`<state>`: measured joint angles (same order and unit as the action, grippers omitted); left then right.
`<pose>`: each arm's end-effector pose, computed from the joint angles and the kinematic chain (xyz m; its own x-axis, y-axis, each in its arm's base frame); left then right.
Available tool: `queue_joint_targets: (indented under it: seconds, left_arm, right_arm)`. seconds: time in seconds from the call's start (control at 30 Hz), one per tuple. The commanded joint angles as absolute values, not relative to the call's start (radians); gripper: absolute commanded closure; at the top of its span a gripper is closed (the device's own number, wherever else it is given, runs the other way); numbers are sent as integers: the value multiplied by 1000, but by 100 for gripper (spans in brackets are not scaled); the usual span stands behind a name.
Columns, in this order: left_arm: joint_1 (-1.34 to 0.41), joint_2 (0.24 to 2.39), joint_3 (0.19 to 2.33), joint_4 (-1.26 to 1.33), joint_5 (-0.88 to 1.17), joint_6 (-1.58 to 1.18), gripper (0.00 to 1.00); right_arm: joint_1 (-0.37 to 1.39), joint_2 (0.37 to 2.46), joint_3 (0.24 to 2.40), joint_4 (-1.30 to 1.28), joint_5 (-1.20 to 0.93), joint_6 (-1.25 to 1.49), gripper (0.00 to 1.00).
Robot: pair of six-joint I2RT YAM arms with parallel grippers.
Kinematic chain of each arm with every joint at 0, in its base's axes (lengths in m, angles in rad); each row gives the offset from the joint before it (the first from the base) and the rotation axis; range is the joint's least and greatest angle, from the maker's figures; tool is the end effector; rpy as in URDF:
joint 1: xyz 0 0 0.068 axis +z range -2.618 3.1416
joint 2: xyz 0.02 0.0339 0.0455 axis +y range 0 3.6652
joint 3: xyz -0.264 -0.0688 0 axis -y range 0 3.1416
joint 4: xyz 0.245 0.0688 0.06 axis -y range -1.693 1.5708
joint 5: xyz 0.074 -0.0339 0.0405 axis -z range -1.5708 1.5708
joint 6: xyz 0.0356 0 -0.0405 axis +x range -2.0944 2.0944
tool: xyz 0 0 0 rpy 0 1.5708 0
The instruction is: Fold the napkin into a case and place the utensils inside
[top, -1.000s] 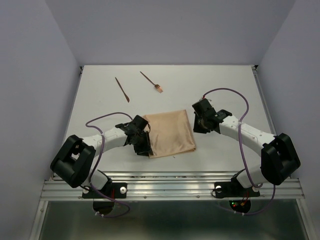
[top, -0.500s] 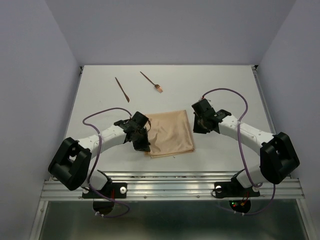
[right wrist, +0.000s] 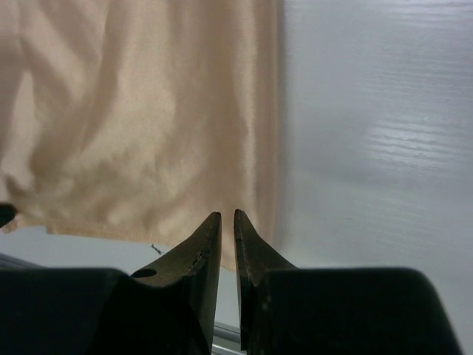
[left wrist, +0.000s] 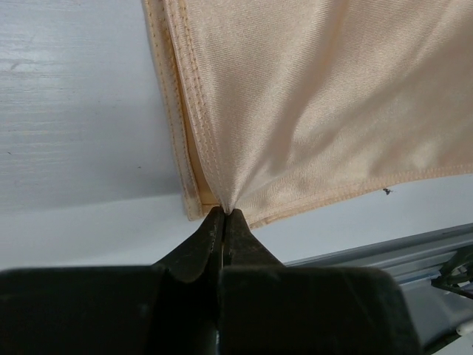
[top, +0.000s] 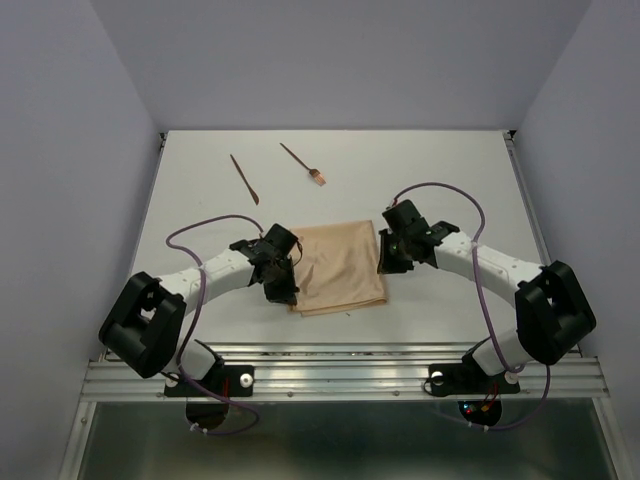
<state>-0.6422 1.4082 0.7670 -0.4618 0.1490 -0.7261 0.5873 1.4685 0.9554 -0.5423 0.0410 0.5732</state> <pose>0.2040 -0.1592 0.1781 -0.9633 -0.0994 -0.2492 0.0084 0.9171 -0.3985 0.2422 0.1595 0.2128 -0.8997 0.0521 -0.4334 -0.0582 0.9697 0.2373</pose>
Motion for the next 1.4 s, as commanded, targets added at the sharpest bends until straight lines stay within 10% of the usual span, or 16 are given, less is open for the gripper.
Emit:
queue_joint_targets:
  seconds: [0.0, 0.27, 0.97, 1.37]
  left_arm:
    - [-647, 1411, 746, -468, 141, -706, 100]
    - [-647, 1413, 770, -485, 152, -689, 54]
    - [-644, 1488, 861, -402, 98, -698, 65]
    - [-591, 1517, 951, -416, 20, -672, 66]
  right_arm:
    - [583, 1462, 914, -474, -115, 531, 82]
    - [583, 1522, 848, -414, -81, 554, 83]
    - [592, 1397, 592, -226, -156, 690, 85]
    - [592, 1291, 811, -360, 27, 677, 81]
